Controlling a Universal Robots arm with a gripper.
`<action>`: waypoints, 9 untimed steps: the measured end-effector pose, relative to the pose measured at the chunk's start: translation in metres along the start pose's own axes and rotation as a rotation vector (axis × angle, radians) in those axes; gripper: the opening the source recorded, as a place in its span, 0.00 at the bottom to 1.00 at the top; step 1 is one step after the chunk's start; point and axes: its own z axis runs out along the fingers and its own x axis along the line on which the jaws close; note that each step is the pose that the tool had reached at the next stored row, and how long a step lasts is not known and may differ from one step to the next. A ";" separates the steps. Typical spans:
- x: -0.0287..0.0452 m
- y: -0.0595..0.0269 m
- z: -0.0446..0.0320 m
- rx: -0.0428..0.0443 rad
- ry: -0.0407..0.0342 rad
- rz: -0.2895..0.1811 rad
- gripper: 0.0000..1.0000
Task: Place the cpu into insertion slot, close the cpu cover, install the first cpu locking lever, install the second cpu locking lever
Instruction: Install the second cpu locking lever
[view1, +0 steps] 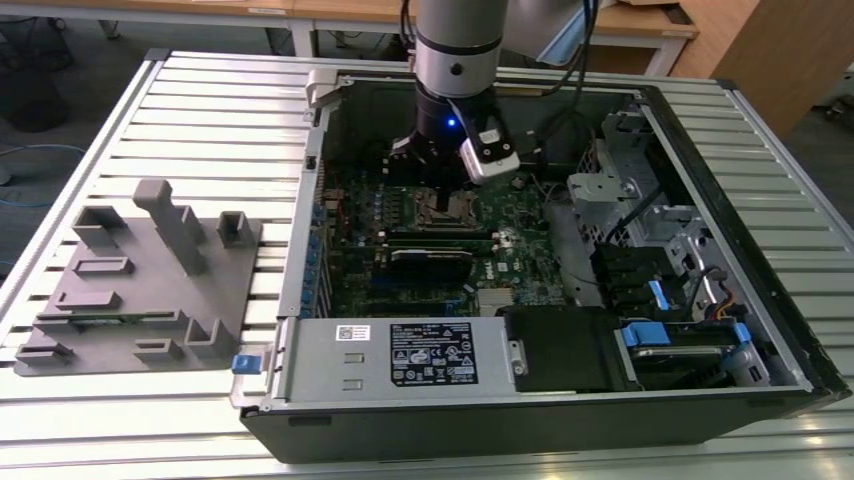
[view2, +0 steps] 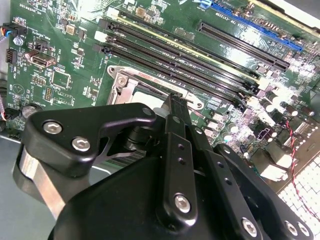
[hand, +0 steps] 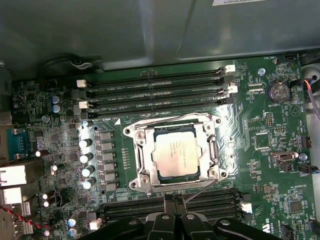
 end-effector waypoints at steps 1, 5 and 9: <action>0.0002 0.0000 0.0001 -0.0001 0.0000 0.000 0.11; 0.0017 -0.0002 0.0005 0.0000 0.0000 0.000 0.11; 0.0035 -0.0004 0.0008 0.0000 0.0000 0.000 0.11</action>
